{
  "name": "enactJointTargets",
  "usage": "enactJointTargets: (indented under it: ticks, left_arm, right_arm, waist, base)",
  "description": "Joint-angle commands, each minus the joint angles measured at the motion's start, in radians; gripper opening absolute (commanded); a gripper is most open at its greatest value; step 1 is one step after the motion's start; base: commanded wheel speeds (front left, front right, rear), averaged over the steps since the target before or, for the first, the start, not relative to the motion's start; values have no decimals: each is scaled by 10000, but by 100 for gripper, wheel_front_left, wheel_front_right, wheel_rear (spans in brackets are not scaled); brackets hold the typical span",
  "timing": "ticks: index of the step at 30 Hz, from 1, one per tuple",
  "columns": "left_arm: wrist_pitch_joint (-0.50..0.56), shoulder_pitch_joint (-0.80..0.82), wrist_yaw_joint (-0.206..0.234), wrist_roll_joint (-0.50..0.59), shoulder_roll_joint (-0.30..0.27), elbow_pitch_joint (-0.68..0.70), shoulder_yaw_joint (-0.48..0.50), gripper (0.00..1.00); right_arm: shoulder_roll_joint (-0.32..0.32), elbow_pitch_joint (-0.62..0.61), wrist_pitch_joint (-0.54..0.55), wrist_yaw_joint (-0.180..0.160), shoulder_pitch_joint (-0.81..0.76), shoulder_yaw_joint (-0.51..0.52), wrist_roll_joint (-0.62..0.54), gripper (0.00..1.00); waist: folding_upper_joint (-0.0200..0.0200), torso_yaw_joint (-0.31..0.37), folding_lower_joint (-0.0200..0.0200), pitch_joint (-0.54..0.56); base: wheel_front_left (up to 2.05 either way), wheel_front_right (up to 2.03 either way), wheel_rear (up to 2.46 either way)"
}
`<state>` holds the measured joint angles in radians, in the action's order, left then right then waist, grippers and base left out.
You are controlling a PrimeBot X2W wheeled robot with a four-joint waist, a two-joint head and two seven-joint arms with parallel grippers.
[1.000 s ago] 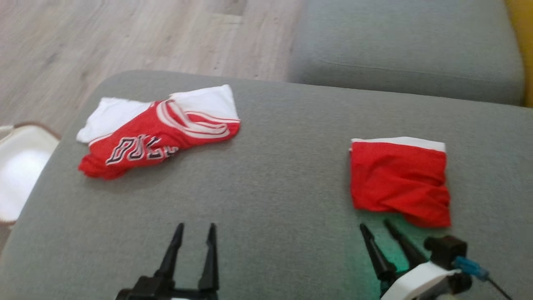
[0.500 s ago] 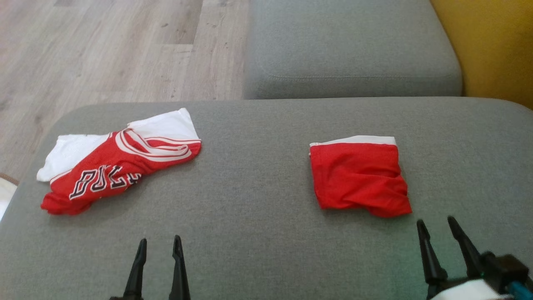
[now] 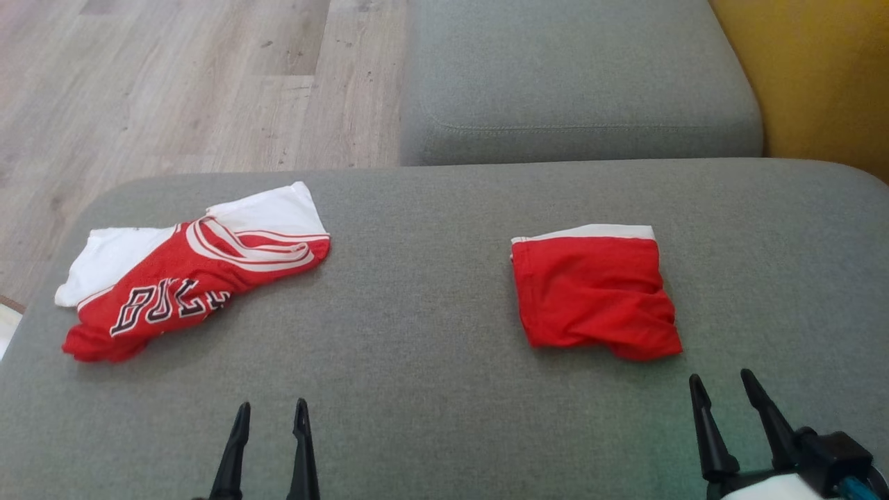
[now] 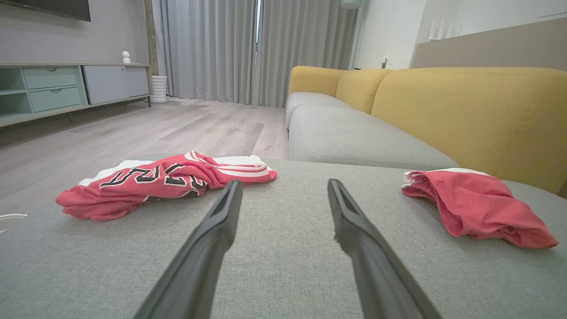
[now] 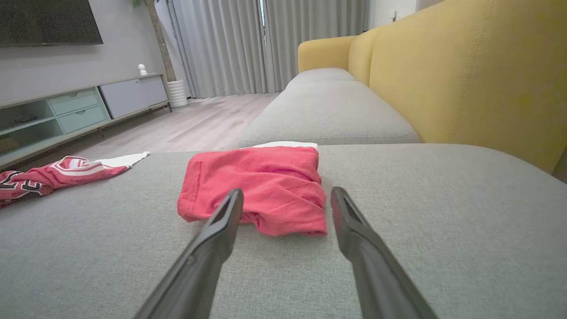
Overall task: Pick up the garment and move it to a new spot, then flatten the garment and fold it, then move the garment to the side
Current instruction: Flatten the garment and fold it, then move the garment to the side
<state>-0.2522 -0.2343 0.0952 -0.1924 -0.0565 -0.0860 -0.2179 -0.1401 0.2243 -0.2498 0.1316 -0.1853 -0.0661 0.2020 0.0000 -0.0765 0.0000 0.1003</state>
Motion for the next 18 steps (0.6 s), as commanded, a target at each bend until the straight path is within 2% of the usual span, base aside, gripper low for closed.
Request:
enactJointTargets:
  ticks: [1, 18]
  left_arm:
    - [-95, 289, -54, 105, 61, 273, 327, 100]
    - [-95, 191, -71, 122, 62, 256, 53, 100]
  right_arm:
    - [-128, -327, -119, -9, 429, -185, -58, 100]
    - [-201, -237, -120, -9, 338, -91, -165, 100]
  waist:
    - [0, -21, 0, 12]
    - [0, -152, 0, -55]
  base:
    - [0, 0, 0]
    - [0, 0, 0]
